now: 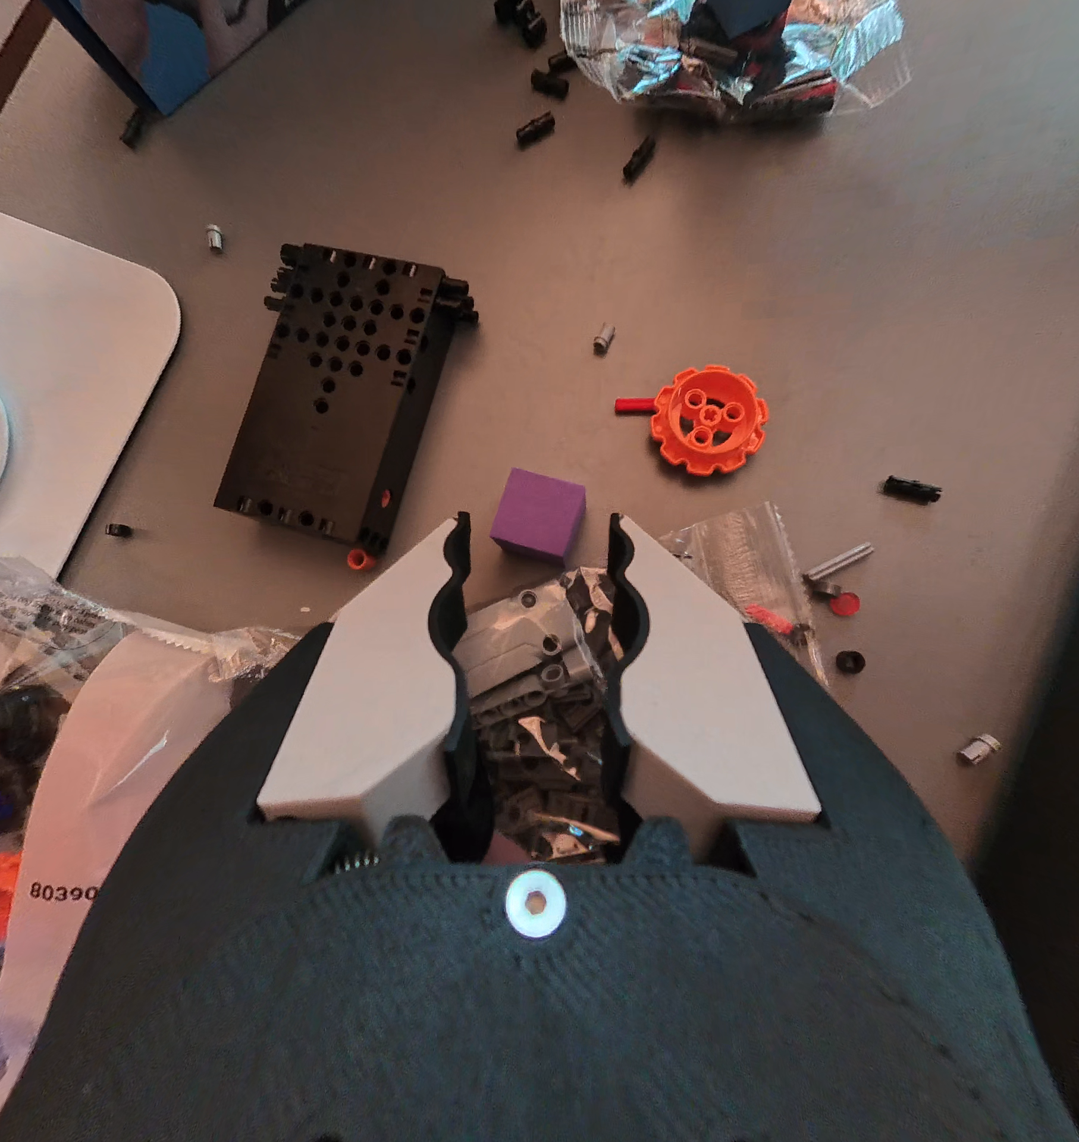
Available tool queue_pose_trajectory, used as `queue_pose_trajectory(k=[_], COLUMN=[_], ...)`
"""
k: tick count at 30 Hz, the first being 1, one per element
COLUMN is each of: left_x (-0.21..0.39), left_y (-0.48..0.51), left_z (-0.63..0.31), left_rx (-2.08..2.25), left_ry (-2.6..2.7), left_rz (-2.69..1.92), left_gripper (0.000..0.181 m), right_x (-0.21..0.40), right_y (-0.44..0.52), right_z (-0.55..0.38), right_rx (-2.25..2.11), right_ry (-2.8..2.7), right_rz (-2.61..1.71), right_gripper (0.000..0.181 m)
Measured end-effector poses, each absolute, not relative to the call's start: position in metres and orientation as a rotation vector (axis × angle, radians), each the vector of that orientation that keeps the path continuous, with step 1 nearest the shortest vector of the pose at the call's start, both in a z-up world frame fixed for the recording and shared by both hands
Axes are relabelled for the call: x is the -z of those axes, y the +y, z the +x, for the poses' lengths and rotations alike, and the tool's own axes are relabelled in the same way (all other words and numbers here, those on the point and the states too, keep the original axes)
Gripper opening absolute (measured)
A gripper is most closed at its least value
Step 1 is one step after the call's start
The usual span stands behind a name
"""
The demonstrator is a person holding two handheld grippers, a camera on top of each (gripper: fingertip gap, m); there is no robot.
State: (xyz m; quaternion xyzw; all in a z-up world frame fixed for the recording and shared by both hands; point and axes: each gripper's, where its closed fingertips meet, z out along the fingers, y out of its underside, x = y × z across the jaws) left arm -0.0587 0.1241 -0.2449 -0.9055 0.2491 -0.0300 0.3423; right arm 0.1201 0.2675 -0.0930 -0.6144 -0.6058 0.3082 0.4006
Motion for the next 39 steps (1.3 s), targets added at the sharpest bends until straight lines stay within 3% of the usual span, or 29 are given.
queue_pose_trajectory(k=[4,7,15,20,24,28,32,34,39], left_x=[0.257,0.252,0.149,0.141,0.14,0.14,0.138,0.133,0.135], left_y=[0.13,0.135,0.141,0.131,0.124,0.121,0.122,0.124,0.127], left_z=[-0.064,-0.059,0.001,0.027,0.044,0.051,0.052,0.047,0.039], left_rx=[-0.03,-0.022,0.541,0.605,0.605,0.585,0.565,0.531,0.513], left_ry=[0.67,0.661,0.508,0.625,0.729,0.778,0.773,0.751,0.722], left_rz=[-2.4,-2.369,-1.879,-1.793,-1.755,-1.731,-1.719,-1.711,-1.732], left_gripper=[0.028,0.027,0.027,0.027,0.027,0.027,0.027,0.035,0.032], right_x=[0.082,0.075,0.1,0.129,0.135,0.145,0.143,0.129,0.071], right_y=[0.258,0.242,0.14,0.122,0.121,0.121,0.123,0.135,0.199], right_z=[0.124,0.125,0.085,0.059,0.052,0.053,0.058,0.065,0.101], right_rx=[-0.783,-0.761,-0.64,-0.758,-0.963,-0.95,-0.933,-0.889,-0.911], right_ry=[-1.504,-1.52,-1.73,-1.744,-1.713,-1.767,-1.775,-1.727,-1.469], right_rz=[-1.512,-1.441,-1.055,-1.072,-1.16,-1.171,-1.176,-1.176,-1.244], right_gripper=[0.037,0.036,0.043,0.043,0.041,0.027,0.026,0.026,0.026])
